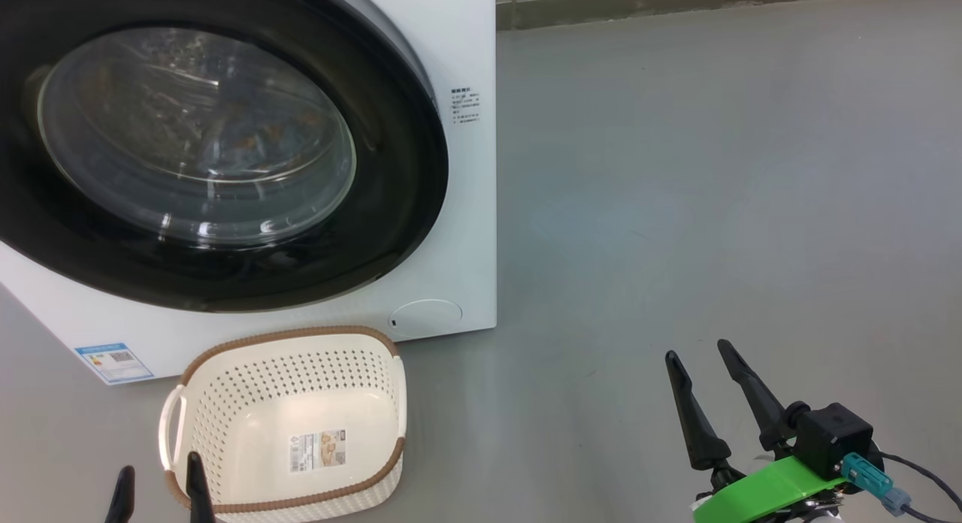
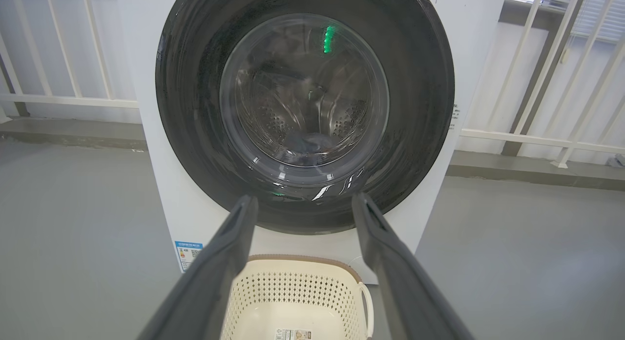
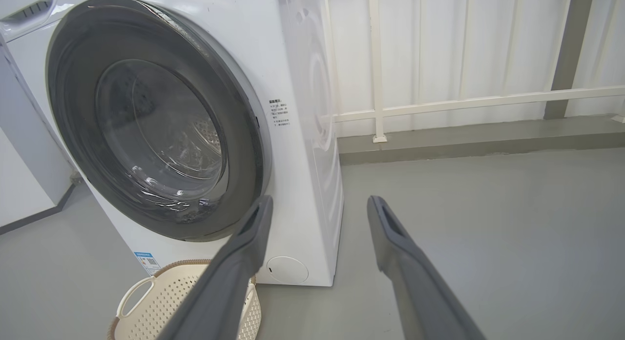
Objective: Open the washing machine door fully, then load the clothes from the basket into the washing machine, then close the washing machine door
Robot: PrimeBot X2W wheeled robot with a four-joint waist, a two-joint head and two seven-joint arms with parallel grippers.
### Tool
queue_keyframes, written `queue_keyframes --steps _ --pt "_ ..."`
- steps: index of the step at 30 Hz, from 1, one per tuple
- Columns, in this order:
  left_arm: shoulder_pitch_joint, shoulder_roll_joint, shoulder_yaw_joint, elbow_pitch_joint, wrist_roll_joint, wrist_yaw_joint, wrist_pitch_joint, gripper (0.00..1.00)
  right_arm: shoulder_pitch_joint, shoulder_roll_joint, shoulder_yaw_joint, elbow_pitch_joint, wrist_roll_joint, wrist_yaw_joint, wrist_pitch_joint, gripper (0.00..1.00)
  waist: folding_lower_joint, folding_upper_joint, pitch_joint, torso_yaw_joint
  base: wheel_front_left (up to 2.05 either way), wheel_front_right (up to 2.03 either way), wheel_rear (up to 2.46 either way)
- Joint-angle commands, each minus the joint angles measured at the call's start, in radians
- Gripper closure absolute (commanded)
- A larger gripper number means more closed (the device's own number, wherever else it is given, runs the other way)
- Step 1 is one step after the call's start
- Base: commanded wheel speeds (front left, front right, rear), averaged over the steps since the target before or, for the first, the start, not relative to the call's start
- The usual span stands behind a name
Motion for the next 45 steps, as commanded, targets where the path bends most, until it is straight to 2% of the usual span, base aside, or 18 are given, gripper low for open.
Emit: queue_keyframes --steps 1,17,19,20,25,32,36,45 --pt "-0.005 0.013 0.031 -0.029 0.009 0.008 -0.008 0.0 0.0 0.005 0.019 -0.027 -0.014 -0.002 -0.005 0.0 0.0 0.0 -0.001 0.0 0.0 0.0 0.0" --pt "0.011 0.013 0.022 -0.039 0.016 0.014 -0.008 0.0 0.006 0.005 0.029 -0.019 -0.003 -0.002 -0.005 0.0 0.0 0.0 -0.014 0.011 0.0 0.0 0.0" --pt "0.015 0.013 0.017 -0.039 0.003 0.003 -0.008 0.0 0.007 0.005 0.031 -0.02 -0.002 -0.002 -0.005 0.0 0.0 0.0 -0.015 0.012 0.0 0.0 0.0" --pt "0.02 0.001 -0.011 -0.008 0.003 0.001 0.0 1.0 0.019 0.001 0.005 0.003 0.0 0.0 0.0 1.0 0.0 0.0 -0.015 0.012 0.0 0.0 0.0" --pt "0.02 -0.014 -0.021 0.034 0.002 0.001 0.006 1.0 0.038 0.001 0.005 0.053 0.003 0.0 0.0 1.0 0.0 0.0 -0.015 0.012 0.0 0.0 0.0" --pt "0.004 -0.007 -0.022 0.043 -0.08 -0.006 0.02 1.0 0.036 -0.003 0.001 0.05 0.085 0.0 0.016 1.0 0.0023 0.0 -0.016 0.013 0.0 0.0 0.0" --pt "-0.009 -0.004 -0.023 0.054 -0.127 -0.012 0.028 1.0 0.033 -0.006 -0.002 0.052 0.133 0.0 0.025 1.0 0.0003 0.0 -0.014 0.014 0.0 0.0 0.0" --pt "-0.038 0.004 -0.023 0.081 -0.232 -0.026 0.048 1.0 0.025 -0.011 -0.009 0.056 0.237 0.0 0.046 1.0 0.0001 0.0 -0.012 0.015 0.0 0.0 0.0"
